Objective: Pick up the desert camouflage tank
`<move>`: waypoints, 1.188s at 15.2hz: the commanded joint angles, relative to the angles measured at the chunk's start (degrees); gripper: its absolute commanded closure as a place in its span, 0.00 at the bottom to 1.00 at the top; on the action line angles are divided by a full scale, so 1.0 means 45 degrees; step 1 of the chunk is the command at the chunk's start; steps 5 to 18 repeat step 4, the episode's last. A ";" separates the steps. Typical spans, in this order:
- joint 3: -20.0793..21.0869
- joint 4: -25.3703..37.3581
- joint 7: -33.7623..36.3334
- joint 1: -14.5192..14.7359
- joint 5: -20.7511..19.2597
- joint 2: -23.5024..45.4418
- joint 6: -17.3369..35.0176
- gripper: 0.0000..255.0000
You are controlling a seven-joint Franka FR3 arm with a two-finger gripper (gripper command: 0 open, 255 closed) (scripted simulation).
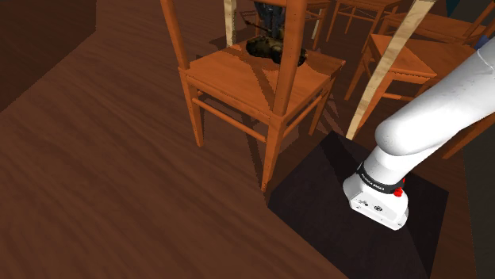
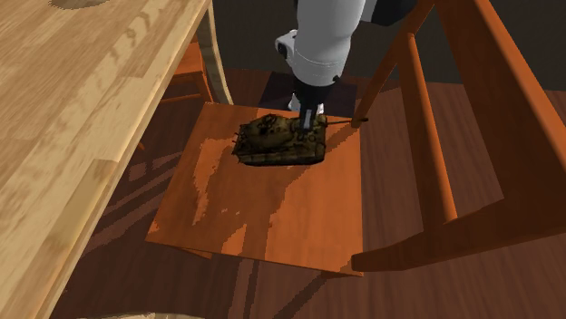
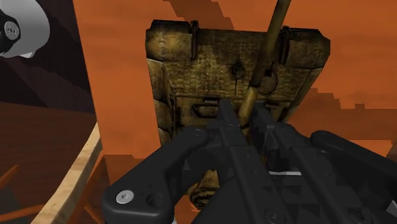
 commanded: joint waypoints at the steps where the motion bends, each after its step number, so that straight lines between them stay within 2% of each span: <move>1: 0.0011 0.0485 0.0021 -0.0017 -0.0065 0.0135 -0.0333 1.00; 18: 0.0018 0.0745 0.0034 -0.0023 -0.0089 0.0195 -0.0537 1.00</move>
